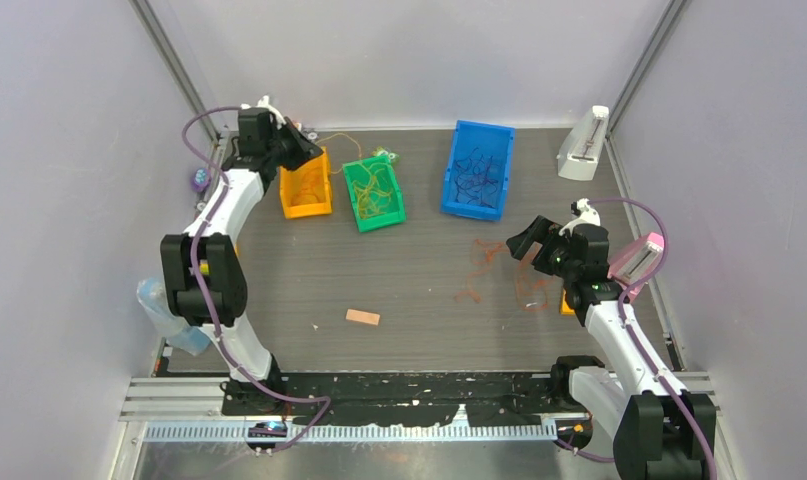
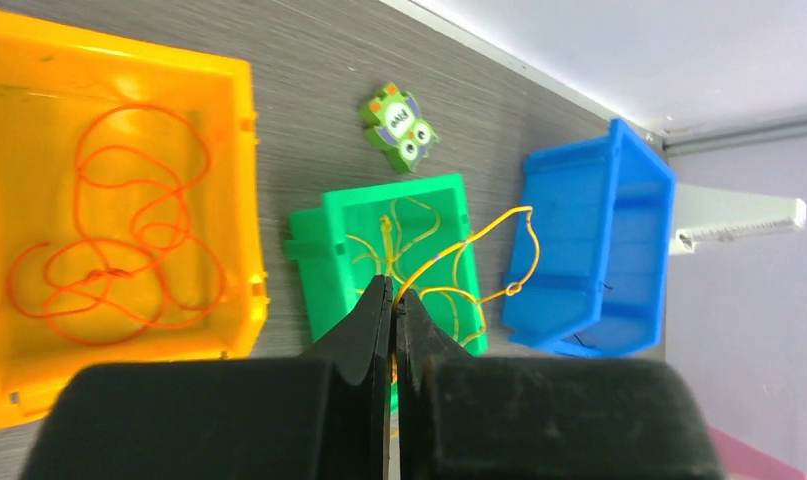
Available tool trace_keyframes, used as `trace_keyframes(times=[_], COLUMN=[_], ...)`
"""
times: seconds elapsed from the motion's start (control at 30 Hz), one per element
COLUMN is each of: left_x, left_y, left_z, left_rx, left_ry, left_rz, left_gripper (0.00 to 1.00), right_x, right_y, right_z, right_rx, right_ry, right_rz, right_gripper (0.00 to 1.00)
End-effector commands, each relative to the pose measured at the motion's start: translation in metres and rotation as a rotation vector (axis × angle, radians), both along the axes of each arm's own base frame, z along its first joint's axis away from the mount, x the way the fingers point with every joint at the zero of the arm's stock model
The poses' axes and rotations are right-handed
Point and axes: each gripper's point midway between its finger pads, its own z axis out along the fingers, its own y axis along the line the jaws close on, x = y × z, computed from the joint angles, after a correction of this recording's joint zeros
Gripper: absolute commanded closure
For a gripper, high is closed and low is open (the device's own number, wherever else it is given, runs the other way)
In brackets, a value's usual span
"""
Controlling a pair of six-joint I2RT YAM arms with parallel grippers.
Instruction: Untangle the cables
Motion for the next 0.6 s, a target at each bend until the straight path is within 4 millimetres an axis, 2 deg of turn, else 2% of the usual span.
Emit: trace_keyframes(times=[0.0,0.1,0.17,0.23,0.4,0.43,0.57], left_x=[0.001,-0.003,-0.005,-0.005,-0.008,-0.013,-0.025], left_y=[0.018,0.021,0.039,0.036,-0.007,-0.030,-0.072], left_z=[0.022,0.019,0.018,0.032,0.068,0.075,0.093], left_rx=[-0.013,-0.031,-0.051,-0.088,-0.130,-0.133,-0.096], left_ry=[-0.094,-0.093,-0.110,-0.180,-0.256,-0.277,-0.315], left_rz=[0.070,0.085,0.127,0.098,-0.126,-0.196,-0.326], left_gripper=[1.00,1.00,1.00,1.00,1.00,1.00,1.00], right_x=[0.005,0.006,0.006,0.006,0.007,0.007,0.008], right_y=[0.002,0.002,0.002,0.002,0.002,0.002,0.002], right_z=[0.019,0.019,0.019,0.019,0.019,0.019,0.022], right_rx=[-0.003,-0.005,-0.004,-0.005,-0.006,-0.006,-0.006], right_ry=[-0.062,-0.060,-0.060,-0.059,-0.058,-0.057,-0.063], right_rz=[0.014,0.014,0.016,0.015,0.014,0.015,0.015], right_gripper=[0.05,0.05,0.05,0.05,0.05,0.05,0.05])
